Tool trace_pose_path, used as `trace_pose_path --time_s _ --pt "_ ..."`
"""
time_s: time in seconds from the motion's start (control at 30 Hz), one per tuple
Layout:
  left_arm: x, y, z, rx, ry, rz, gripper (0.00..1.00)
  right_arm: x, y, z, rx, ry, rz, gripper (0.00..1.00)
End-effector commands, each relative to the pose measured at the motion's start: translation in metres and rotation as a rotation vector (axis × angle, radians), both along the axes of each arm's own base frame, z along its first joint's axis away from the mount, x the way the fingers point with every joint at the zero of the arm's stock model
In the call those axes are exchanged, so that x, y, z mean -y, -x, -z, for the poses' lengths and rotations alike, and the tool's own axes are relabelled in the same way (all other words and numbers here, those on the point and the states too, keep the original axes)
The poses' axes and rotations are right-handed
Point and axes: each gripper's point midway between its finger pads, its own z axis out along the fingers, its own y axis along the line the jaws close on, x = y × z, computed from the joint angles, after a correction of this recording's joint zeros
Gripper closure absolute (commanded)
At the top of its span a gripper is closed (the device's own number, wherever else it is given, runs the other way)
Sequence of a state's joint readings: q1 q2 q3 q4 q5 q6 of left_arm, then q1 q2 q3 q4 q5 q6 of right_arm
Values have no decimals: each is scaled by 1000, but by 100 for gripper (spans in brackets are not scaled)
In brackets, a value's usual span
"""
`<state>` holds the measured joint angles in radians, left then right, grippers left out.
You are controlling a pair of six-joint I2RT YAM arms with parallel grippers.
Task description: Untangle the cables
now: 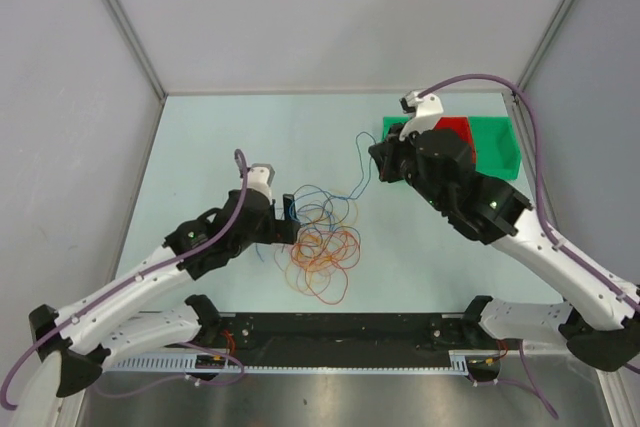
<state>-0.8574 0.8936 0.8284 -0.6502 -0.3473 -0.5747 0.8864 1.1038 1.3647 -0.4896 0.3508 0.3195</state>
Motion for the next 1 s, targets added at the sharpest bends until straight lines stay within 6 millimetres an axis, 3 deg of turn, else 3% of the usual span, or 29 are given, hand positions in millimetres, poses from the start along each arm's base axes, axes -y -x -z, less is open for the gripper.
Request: trace_pose_path --time_s 0.0,0.13,0.17,0.23,0.33,0.53,0.63,0.73,0.97 --pt "-4 5 0 42 8 33 0 19 -22 14 -18 36 168 100" --pt "-10 5 9 18 -12 -8 0 45 -44 19 -56 20 221 100" --pt "-16 6 15 -1 -33 -33 0 62 -55 22 -70 17 267 100" --pt "-22 7 18 -15 -65 -54 0 75 -63 22 -81 1 277 100" --pt "-26 13 11 -33 -79 -47 0 105 -79 24 -69 44 348 100" --pt "-35 15 -22 27 -112 7 0 172 -114 24 -58 117 536 100" --pt "-47 13 -19 56 -147 -27 0 204 -128 27 -66 129 626 100" --pt "-40 14 -20 70 -104 4 0 235 -139 22 -63 121 736 100" --pt "-38 14 -27 101 -70 20 0 273 -154 12 -45 125 889 100"
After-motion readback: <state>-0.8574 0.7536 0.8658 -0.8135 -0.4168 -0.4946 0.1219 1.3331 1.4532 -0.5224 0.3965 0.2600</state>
